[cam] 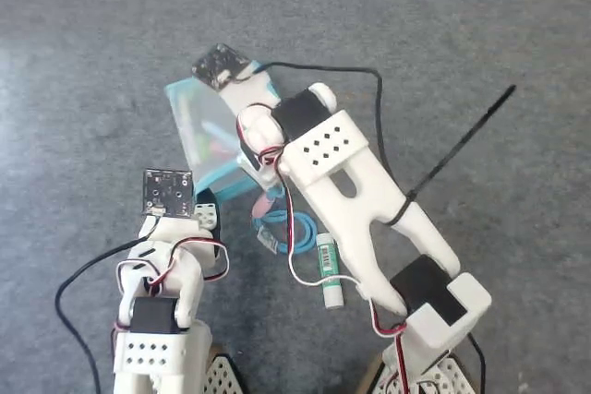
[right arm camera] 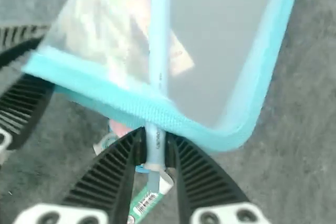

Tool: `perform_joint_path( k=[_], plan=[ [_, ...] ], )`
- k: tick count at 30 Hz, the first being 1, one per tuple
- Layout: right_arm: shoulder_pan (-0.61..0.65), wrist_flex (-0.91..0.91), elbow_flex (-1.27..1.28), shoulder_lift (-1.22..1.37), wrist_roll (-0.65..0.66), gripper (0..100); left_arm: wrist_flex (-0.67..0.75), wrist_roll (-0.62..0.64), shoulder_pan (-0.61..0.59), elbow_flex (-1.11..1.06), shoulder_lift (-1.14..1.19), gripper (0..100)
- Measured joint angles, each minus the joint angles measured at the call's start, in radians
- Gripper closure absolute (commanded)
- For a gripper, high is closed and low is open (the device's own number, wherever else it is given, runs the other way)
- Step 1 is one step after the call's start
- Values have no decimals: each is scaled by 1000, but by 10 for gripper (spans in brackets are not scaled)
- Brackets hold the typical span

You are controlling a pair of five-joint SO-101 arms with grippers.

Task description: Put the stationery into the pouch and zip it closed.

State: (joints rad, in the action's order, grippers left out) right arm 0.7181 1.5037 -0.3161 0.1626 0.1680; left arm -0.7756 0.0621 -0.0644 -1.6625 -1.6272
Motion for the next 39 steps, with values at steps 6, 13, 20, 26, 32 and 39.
perform_joint_path(
  k=[6,13,20,26,32,39],
  plan=[
    [72,8,-74,0,-17,742,8,3,0,0,-3,988],
    [110,11,-81,-34,-25,742,14,5,0,0,-3,988],
    [51,48,-25,-315,-21,742,12,-5,0,-2,2,988],
    [-48,-52,382,-571,-2,742,12,-5,0,-2,2,988],
    [-140,-344,987,-887,2,742,-40,-5,0,80,2,988],
    [-198,-454,1329,-1175,3,742,-41,35,2,290,3,988]
  ],
)
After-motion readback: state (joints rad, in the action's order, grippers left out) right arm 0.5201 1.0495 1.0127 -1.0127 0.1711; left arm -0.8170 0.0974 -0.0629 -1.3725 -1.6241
